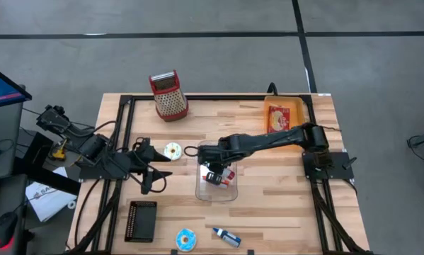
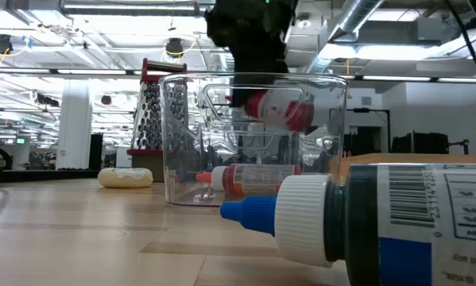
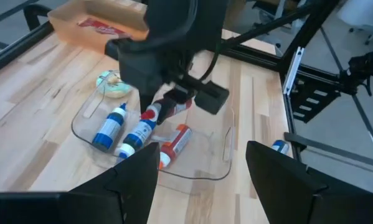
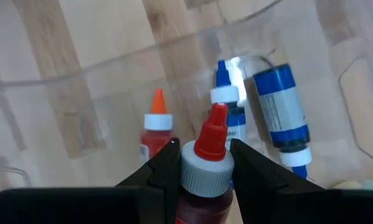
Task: Pick & Place Food Item
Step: Put the red food coloring bottle into the transparent bin
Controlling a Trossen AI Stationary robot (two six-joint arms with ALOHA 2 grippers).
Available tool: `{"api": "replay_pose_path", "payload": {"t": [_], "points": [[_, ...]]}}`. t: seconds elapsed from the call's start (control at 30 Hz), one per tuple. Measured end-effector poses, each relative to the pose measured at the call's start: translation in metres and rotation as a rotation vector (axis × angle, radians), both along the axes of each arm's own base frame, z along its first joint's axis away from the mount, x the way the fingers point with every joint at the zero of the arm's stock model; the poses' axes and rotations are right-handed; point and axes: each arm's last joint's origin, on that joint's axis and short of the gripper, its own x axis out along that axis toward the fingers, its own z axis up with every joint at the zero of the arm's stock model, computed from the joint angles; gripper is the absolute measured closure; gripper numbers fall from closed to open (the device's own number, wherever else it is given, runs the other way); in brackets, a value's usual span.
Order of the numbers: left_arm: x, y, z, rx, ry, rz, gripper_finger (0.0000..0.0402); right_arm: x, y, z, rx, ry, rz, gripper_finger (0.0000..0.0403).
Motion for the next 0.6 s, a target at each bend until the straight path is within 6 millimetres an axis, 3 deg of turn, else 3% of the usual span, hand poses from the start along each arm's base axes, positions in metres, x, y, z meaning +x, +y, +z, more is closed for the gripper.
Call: {"api": "replay_pose_path", "payload": {"t": [0.3, 0.6], "points": [[0.000, 0.000, 0.000, -0.012, 0.002, 0.009, 0.0165, 0.010, -0.003, -0.016, 0.005, 0.010, 0.083, 0.0295], [0.000, 0.000, -0.001, -0.010, 0.005, 0.010, 0.0165, 0.013, -0.012, -0.023, 0.031, 0.027, 0.092, 0.0214]]}}
